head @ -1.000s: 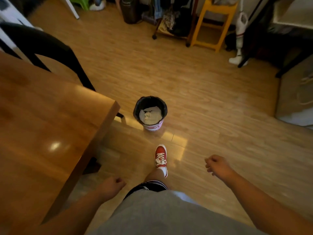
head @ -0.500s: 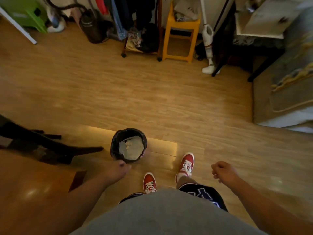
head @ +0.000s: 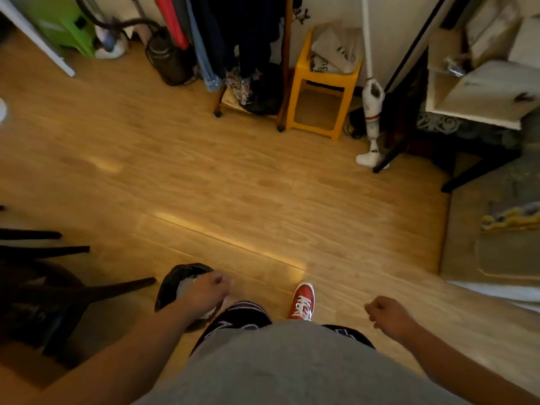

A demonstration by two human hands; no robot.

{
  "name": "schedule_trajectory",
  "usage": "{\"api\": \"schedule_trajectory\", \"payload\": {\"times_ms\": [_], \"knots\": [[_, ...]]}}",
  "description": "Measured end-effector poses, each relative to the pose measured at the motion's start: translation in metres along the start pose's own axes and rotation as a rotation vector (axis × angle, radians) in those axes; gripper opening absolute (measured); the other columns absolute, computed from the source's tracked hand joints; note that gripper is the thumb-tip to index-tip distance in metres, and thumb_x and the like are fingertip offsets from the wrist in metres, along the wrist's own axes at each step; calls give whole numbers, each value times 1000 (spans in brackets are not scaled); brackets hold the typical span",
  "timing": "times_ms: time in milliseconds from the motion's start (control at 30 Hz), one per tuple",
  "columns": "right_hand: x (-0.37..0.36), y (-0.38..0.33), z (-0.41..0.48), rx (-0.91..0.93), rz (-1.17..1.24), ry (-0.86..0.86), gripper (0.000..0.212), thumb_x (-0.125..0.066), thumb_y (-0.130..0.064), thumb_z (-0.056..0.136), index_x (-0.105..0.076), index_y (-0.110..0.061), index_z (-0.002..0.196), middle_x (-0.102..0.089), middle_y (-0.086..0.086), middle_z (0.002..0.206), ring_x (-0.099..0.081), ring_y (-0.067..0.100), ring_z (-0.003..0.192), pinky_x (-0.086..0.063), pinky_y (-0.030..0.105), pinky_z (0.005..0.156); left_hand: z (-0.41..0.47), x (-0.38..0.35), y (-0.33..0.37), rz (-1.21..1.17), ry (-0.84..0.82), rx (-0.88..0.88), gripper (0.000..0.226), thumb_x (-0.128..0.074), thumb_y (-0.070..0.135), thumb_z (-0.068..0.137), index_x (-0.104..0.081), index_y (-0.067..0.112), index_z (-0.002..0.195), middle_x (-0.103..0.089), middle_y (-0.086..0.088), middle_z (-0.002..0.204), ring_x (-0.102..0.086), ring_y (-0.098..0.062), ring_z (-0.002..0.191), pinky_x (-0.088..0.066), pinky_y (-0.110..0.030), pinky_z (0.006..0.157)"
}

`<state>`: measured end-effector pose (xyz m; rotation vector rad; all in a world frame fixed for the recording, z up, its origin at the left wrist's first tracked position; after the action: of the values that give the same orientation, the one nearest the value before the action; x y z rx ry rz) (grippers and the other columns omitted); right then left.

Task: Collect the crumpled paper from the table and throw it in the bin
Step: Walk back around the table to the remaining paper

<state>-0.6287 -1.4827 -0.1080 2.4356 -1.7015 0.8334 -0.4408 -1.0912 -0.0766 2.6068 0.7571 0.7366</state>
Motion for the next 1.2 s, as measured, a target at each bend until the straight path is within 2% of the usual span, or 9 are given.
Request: {"api": "schedule_trajectory", "payload": {"times_ms": [100,233,367,500,567,633,833,1000,1200], "knots": [[25,-77,23,121,-133,-53,29,-54,-32,95,-62,-7,81,-69,17,87,-66,32,84,-50,38,76,5,21,-16,-77,77,93,31,-54,32,93,-58,3,80,-64,-18,83,-63,-29,79,-50,-43,74],[33,-193,62,249,-194,-102,28,-58,-28,93,-65,-3,85,-70,16,88,-67,32,81,-49,35,72,8,39,-50,-219,114,239,27,-56,29,93,-52,9,75,-55,-13,71,-56,-22,64,-45,-30,58],[18,-308,96,327,-230,-149,23,-60,-25,92,-58,-11,73,-65,15,82,-61,29,70,-45,35,68,23,55,-79,-339,124,330,23,-55,21,95,-53,4,80,-55,-18,76,-56,-25,68,-43,-33,63],[1,-403,122,351,-269,-187,20,-61,-26,91,-61,-11,79,-64,11,83,-60,23,69,-44,32,66,45,87,-99,-436,148,415,20,-54,21,96,-60,3,89,-60,-13,80,-57,-24,70,-46,-31,62],[-1,-437,128,353,-328,-208,22,-60,-30,92,-61,-11,82,-64,9,84,-59,23,69,-42,31,64,54,108,-97,-460,153,422,21,-53,20,97,-60,3,85,-60,-10,75,-55,-21,67,-44,-29,63],[2,-471,136,357,-347,-206,21,-60,-28,93,-61,-12,80,-63,10,82,-56,22,65,-41,29,58,65,135,-95,-506,183,424,23,-52,22,97,-62,2,91,-61,-8,76,-55,-19,66,-43,-28,61],[20,-541,168,310,-457,-166,19,-61,-20,91,-58,-8,77,-61,14,76,-52,22,58,-37,25,50,98,212,-67,-657,262,389,18,-53,28,95,-64,14,93,-69,-10,91,-66,-24,83,-50,-30,67],[29,-605,209,279,-557,-136,23,-60,-16,91,-53,-8,71,-56,11,65,-48,21,51,-32,21,45,140,293,-39,-842,358,331,19,-57,31,93,-64,14,87,-70,-12,91,-64,-22,77,-49,-33,67],[6,-729,261,326,-711,-167,28,-58,-15,87,-49,-12,61,-54,14,61,-50,25,59,-34,33,58,178,404,-28,-915,479,335,21,-53,39,94,-65,21,92,-70,-2,92,-67,-17,85,-52,-30,67]]}}
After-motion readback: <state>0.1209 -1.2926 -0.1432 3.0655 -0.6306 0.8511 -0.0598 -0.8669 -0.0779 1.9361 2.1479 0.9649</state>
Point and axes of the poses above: each hand's wrist, its own z-axis towards the middle knuckle, its own x-axis out of the back of the hand, y = z × x, the point moved 9 cm from there along z, towards the middle knuckle
